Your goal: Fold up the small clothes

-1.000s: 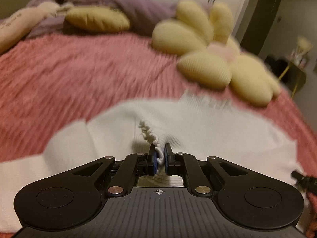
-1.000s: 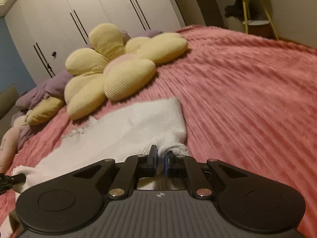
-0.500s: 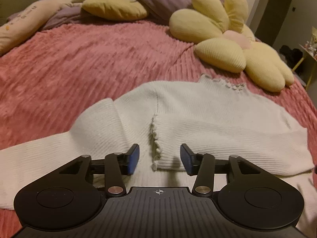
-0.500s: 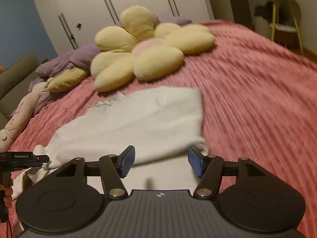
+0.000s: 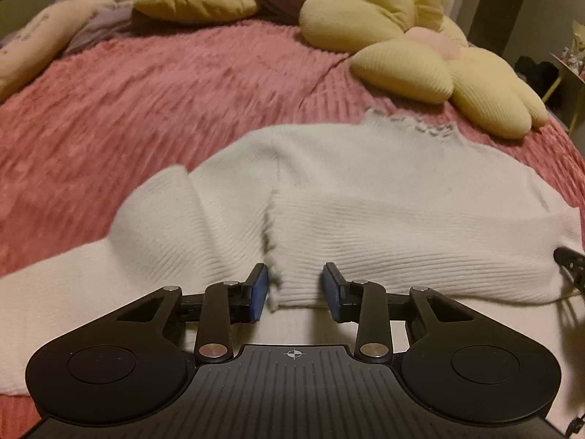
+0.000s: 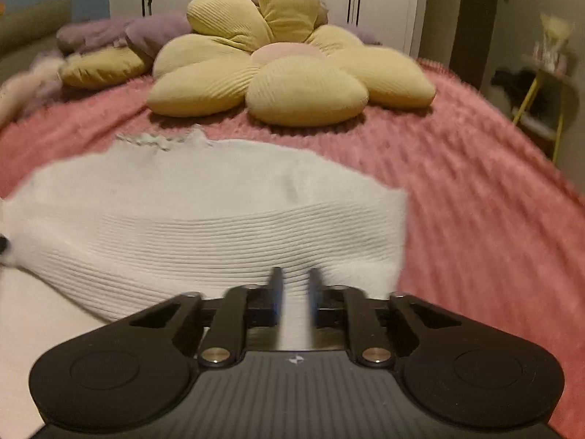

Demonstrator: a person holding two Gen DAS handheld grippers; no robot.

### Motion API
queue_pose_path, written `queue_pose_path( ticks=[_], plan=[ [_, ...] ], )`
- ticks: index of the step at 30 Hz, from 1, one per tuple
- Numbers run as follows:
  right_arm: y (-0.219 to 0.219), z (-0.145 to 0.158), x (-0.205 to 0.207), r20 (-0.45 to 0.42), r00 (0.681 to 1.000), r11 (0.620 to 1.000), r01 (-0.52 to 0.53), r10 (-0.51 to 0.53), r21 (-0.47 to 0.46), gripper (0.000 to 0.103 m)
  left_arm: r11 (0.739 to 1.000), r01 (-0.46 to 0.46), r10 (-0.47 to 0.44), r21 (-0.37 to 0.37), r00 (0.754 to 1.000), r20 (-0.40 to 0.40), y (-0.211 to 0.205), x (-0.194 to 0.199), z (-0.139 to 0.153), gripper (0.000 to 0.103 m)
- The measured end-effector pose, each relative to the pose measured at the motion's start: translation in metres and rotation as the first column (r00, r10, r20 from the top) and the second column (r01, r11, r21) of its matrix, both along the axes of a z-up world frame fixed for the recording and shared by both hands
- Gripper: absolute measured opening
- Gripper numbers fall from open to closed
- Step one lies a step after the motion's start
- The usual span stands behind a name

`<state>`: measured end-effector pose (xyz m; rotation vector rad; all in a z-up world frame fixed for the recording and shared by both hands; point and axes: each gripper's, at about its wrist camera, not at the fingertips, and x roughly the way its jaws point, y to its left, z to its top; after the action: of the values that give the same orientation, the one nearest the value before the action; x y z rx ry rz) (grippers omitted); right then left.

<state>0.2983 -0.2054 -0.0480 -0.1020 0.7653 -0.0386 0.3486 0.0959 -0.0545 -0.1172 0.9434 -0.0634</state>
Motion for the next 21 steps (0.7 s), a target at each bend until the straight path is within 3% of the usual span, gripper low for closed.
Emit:
queue_pose_path(
  ticks=[3,4,5,9,13,15,17,21],
  plan=[
    [0.003,0.006,0.002,-0.015,1.000,1.000,0.007,-0.008,-0.006,0.003,0.997,-0.027,0.026,-0.066,1.000,-0.009,0.011,-0.005,0.008,0.036],
    [0.002,0.011,-0.001,-0.015,1.000,0.999,0.017,-0.016,0.034,0.005,0.995,-0.017,0.016,-0.093,1.000,-0.007,0.012,-0.007,0.011,0.041],
    [0.000,0.016,-0.006,-0.010,1.000,0.994,0.016,-0.015,0.112,0.010,0.992,-0.002,0.002,-0.126,1.000,0.000,0.015,-0.010,0.013,0.046],
    [-0.003,0.025,-0.036,-0.018,1.000,0.930,0.004,0.003,0.368,0.023,0.984,-0.011,0.010,-0.179,1.000,-0.009,0.022,-0.016,0.011,0.043],
    [-0.014,0.003,-0.054,-0.146,0.989,0.739,0.105,-0.009,0.665,0.023,0.965,-0.063,0.058,-0.253,0.998,-0.027,0.034,-0.025,0.011,0.043],
    [-0.021,-0.008,-0.053,-0.176,0.984,0.662,0.156,-0.038,0.733,0.023,0.965,-0.071,0.072,-0.254,0.997,-0.006,0.039,-0.039,0.017,0.048],
    [-0.024,-0.014,-0.048,-0.187,0.981,0.598,0.183,-0.057,0.780,0.027,0.959,-0.086,0.094,-0.269,0.995,0.016,0.049,-0.055,0.020,0.060],
    [-0.017,-0.028,-0.028,-0.206,0.977,0.478,0.209,-0.059,0.853,0.039,0.938,-0.144,0.151,-0.316,0.989,-0.003,0.070,-0.080,0.015,0.062]
  ],
)
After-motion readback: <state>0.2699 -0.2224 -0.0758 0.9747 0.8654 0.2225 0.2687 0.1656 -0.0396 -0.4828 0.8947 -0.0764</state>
